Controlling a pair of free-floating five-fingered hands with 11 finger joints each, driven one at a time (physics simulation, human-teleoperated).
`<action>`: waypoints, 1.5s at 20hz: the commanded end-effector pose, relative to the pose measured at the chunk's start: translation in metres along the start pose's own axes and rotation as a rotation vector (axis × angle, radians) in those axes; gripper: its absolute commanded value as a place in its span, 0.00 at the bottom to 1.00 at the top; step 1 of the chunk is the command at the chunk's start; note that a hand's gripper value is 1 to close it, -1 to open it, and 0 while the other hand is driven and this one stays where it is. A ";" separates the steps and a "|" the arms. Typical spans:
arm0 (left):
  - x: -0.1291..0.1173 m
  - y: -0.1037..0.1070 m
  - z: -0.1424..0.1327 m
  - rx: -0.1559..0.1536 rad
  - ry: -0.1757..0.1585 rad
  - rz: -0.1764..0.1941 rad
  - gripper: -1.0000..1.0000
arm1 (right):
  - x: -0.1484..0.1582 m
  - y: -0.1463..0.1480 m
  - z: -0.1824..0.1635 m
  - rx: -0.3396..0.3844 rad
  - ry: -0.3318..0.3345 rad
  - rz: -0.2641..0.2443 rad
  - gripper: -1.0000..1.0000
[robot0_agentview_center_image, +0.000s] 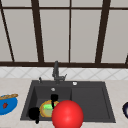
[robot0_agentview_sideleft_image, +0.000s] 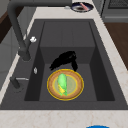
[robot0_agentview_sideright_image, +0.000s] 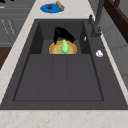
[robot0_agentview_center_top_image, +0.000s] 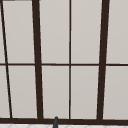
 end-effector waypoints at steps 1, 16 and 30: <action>0.000 0.000 0.000 0.000 0.000 0.000 0.50 | -0.013 -0.015 0.009 0.001 -0.009 -0.006 0.00; 0.000 0.000 0.000 0.000 0.000 0.000 0.50 | -0.049 -0.116 0.090 0.006 -0.012 -0.012 0.00; 0.000 0.000 0.000 0.000 0.000 0.000 0.50 | -0.100 -0.138 0.144 -0.197 -0.031 -0.034 0.00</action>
